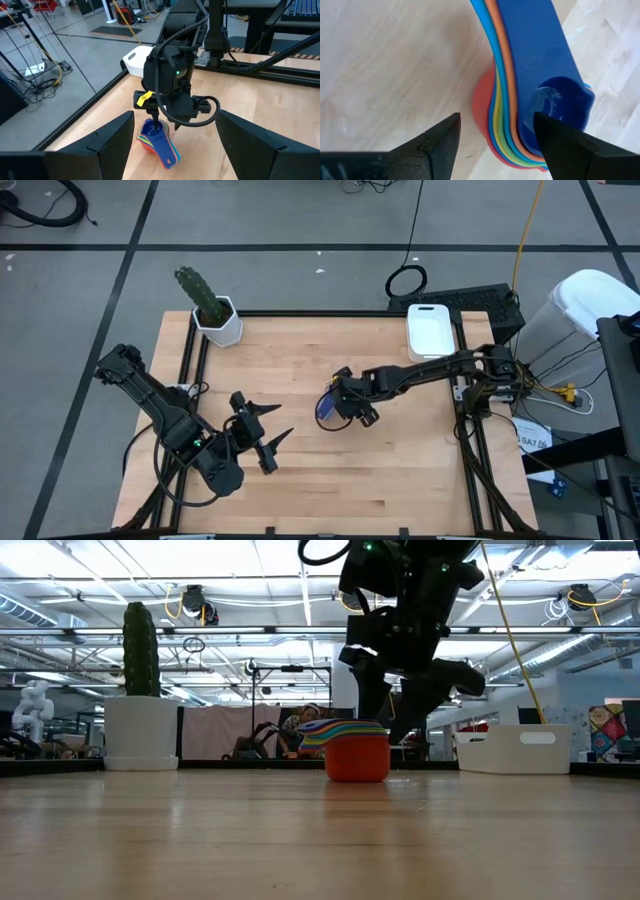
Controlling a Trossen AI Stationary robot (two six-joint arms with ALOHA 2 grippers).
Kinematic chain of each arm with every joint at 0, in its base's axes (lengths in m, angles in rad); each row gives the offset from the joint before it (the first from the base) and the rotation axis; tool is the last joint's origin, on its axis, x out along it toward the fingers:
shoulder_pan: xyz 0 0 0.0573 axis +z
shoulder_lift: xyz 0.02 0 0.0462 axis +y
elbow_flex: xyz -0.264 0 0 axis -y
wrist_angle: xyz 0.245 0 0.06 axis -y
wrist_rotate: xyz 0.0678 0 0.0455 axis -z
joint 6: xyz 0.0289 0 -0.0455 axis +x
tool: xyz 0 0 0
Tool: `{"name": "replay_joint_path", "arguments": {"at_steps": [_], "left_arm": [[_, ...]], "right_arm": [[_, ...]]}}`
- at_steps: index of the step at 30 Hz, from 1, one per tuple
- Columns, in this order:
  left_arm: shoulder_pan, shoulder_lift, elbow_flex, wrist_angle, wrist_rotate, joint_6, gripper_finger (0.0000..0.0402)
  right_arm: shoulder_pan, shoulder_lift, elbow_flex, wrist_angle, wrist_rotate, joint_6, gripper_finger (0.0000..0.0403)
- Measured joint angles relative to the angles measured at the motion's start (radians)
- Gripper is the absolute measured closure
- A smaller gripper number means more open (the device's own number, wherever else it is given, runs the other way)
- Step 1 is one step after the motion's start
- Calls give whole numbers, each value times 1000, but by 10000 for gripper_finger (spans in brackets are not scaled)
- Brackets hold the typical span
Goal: Nest measuring cups in basket
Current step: Adjust the stacked measuring cups on the table
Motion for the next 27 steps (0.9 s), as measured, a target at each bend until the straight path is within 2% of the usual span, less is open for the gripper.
{"name": "replay_joint_path", "arguments": {"at_steps": [7, 20, 27], "left_arm": [[0, 0, 0, 0, 0, 0, 119], [0, 0, 0, 0, 23, -1, 119], [0, 0, 0, 0, 23, 4, 119]], "right_arm": [[-13, 0, 0, -2, -49, 25, 161], [-12, 35, 6, -45, -32, 30, 161], [-6, 35, 25, -134, -35, 71, 161]]}}
